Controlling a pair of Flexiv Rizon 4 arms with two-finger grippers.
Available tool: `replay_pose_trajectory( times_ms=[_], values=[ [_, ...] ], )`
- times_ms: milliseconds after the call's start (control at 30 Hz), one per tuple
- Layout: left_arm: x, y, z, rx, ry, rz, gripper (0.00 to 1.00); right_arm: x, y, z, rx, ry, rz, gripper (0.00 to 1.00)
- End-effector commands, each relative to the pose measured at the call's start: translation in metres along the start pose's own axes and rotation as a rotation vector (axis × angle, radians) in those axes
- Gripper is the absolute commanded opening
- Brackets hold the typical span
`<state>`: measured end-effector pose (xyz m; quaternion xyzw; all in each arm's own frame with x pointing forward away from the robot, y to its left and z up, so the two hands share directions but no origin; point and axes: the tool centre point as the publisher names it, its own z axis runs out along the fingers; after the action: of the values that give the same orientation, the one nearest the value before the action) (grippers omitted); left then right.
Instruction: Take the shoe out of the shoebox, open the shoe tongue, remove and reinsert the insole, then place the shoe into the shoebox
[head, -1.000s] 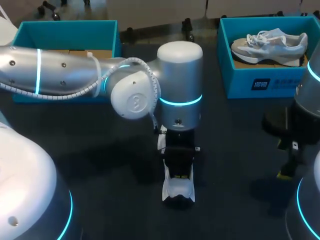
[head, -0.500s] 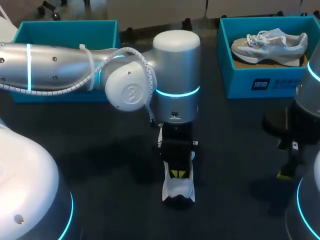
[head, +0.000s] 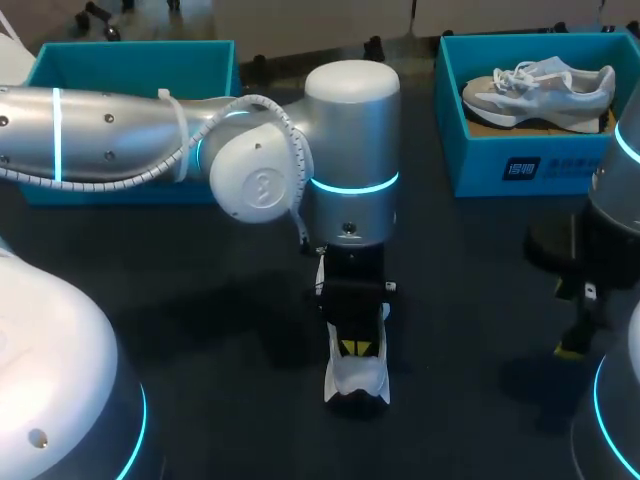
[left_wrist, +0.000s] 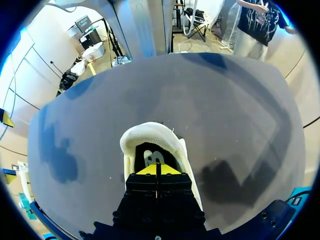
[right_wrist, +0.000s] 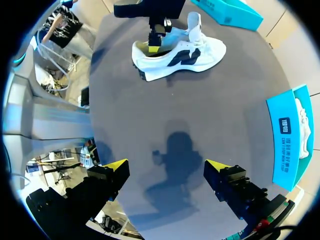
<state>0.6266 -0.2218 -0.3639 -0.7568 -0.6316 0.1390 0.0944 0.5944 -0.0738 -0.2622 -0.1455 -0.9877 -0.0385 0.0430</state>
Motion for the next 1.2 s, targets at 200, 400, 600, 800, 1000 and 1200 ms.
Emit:
replay_pose_trajectory(
  times_ms=[200,400,600,800,1000,1200],
  values=[
    [-0.004,0.009,0.003,0.015,0.019,0.002,0.00,0.001,-0.001,0.001,-0.001,-0.002,0.000,1.00],
    [-0.009,0.015,0.017,0.047,0.055,0.005,0.00,0.001,-0.001,0.001,-0.001,-0.002,0.000,1.00],
    [-0.011,0.020,0.036,0.093,0.065,0.009,0.00,0.001,-0.001,0.001,-0.001,-0.002,0.000,1.00],
    [-0.009,0.019,0.051,0.079,0.072,0.018,0.00,0.001,-0.001,0.001,-0.001,-0.002,0.000,1.00],
    [-0.005,0.025,0.059,-0.040,0.056,0.000,0.00,0.001,-0.001,0.001,-0.001,-0.002,0.000,1.00],
    [0.004,0.041,0.048,-0.084,0.067,-0.029,0.00,0.001,-0.001,0.001,-0.001,-0.002,0.000,1.00]
  ],
)
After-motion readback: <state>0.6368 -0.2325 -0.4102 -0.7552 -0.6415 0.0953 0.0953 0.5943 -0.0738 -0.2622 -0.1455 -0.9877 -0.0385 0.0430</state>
